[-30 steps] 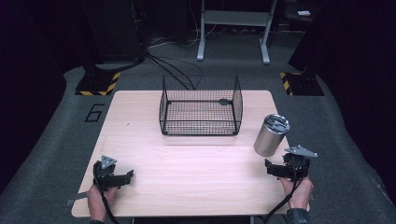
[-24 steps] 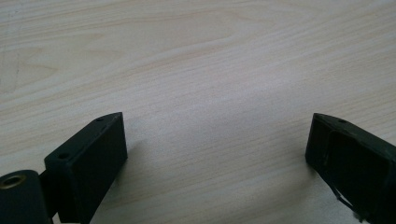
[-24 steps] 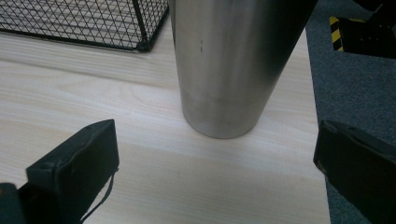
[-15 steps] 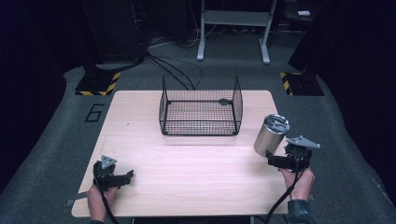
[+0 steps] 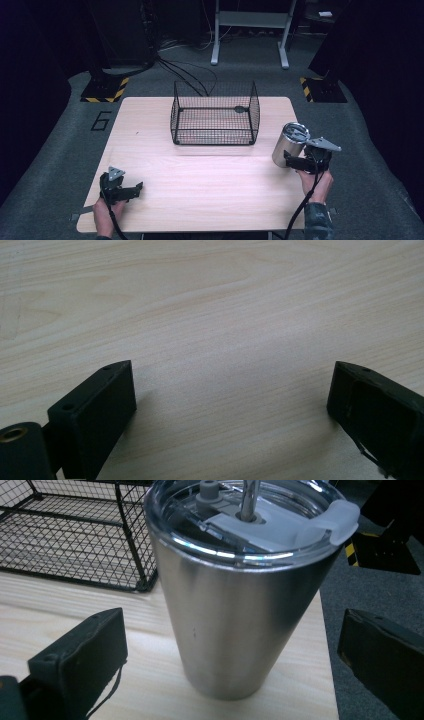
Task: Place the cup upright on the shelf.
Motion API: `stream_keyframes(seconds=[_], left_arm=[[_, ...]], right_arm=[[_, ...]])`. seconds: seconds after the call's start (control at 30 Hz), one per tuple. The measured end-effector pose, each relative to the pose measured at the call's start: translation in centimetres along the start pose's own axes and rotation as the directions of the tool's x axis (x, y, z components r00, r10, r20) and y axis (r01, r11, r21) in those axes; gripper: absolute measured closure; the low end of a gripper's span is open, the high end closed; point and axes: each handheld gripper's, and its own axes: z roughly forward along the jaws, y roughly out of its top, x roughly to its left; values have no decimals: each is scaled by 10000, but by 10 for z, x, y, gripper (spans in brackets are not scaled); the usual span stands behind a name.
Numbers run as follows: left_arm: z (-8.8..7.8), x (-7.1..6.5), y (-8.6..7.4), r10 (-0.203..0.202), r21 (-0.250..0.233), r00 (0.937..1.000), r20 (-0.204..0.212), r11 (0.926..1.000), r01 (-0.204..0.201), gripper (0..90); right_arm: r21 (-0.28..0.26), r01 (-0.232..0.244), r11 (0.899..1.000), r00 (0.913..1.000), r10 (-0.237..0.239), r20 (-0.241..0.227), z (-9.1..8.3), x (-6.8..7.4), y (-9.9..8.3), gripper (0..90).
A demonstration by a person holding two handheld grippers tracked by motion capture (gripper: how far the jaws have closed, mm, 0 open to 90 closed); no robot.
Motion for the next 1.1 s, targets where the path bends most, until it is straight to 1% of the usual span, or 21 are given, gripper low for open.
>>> stream_keyframes(seconds=[0.13,0.23,0.3,0.33,0.4,0.5,0.53,0.57,0.63,0.67,0.77,0.8,0.9,0.93,0.97,1.03,1.07,1.1], left_arm=[[0,1,0,76,67,10000,16,9999,-76,54],[-1,1,0,100,75,9999,22,9999,-101,54],[-1,1,0,101,72,9999,23,9999,-101,54],[-1,1,0,101,76,9999,23,9999,-101,54],[-1,1,0,106,75,9999,26,9999,-106,54],[-1,1,0,99,84,9999,28,9999,-100,54],[-1,1,0,104,77,9999,24,9999,-104,54],[-1,1,0,104,77,9999,24,9999,-104,54],[-1,1,0,106,79,9999,23,9999,-106,54],[-1,1,0,99,72,9999,24,9999,-99,54],[-1,1,0,104,73,9999,22,9999,-104,54],[-1,1,0,99,89,9999,28,9999,-99,54],[-1,1,0,94,98,9999,36,9999,-95,54],[-1,1,0,92,88,10000,34,9999,-92,54],[-1,1,0,91,98,10000,37,9999,-91,54],[-1,1,0,90,99,10000,38,9999,-90,54],[-1,1,0,96,92,9999,33,9999,-96,54],[-1,1,0,92,95,9999,40,9999,-93,54]], right_arm=[[-198,-57,9998,9999,59,119,4,-2,1,0],[-480,-174,9987,9997,184,188,10,-3,5,0],[-518,-175,9985,9995,187,237,13,-3,7,0],[-536,-89,9985,9996,103,263,14,-3,7,0],[-779,-22,9970,9994,50,352,18,-1,8,0],[-916,-64,9958,9994,96,342,21,0,10,0],[-970,-31,9953,9990,75,446,22,0,11,0],[-970,-31,9953,9990,75,446,22,0,11,0],[-1098,-191,9938,9987,242,459,25,0,13,0],[-1149,-218,9931,9990,261,368,26,0,14,0],[-1361,-290,9903,9989,338,328,29,0,17,0],[-1355,-340,9902,9988,384,300,29,0,17,0],[-1319,-296,9908,9990,338,297,31,0,18,0],[-1301,-341,9909,9988,383,298,34,1,18,0],[-1288,-346,9911,9986,396,363,35,1,18,0],[-1336,-382,9903,9986,429,324,37,1,18,0],[-1364,-326,9901,9986,379,361,38,1,18,0],[-1388,-404,9895,9983,456,350,39,1,18,0]])
